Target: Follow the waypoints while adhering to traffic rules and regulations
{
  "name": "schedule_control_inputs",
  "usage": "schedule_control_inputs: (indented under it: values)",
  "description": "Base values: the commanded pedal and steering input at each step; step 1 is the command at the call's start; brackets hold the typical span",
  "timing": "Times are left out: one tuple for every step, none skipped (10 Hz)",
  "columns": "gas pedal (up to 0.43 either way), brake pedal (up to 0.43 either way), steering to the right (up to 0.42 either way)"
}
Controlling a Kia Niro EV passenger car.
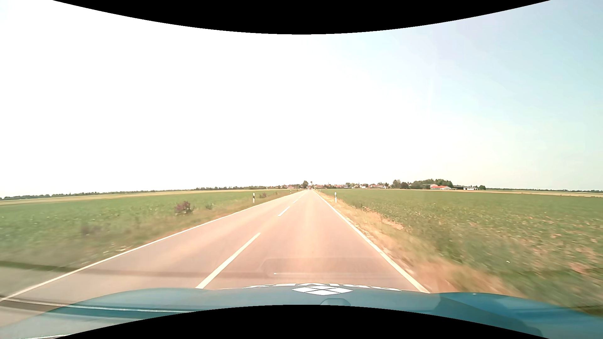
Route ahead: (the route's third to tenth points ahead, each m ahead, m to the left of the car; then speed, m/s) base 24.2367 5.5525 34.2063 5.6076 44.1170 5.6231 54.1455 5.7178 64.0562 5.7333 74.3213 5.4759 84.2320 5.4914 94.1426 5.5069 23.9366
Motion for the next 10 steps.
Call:
schedule_control_inputs:
  values:
    - [0.24, 0.0, 0.001]
    - [0.24, 0.0, 0.0]
    - [0.24, 0.0, 0.0]
    - [0.24, 0.0, -0.001]
    - [0.24, 0.0, -0.002]
    - [0.24, 0.0, -0.003]
    - [0.24, 0.0, -0.003]
    - [0.24, 0.0, -0.003]
    - [0.24, 0.0, -0.003]
    - [0.24, 0.0, -0.004]
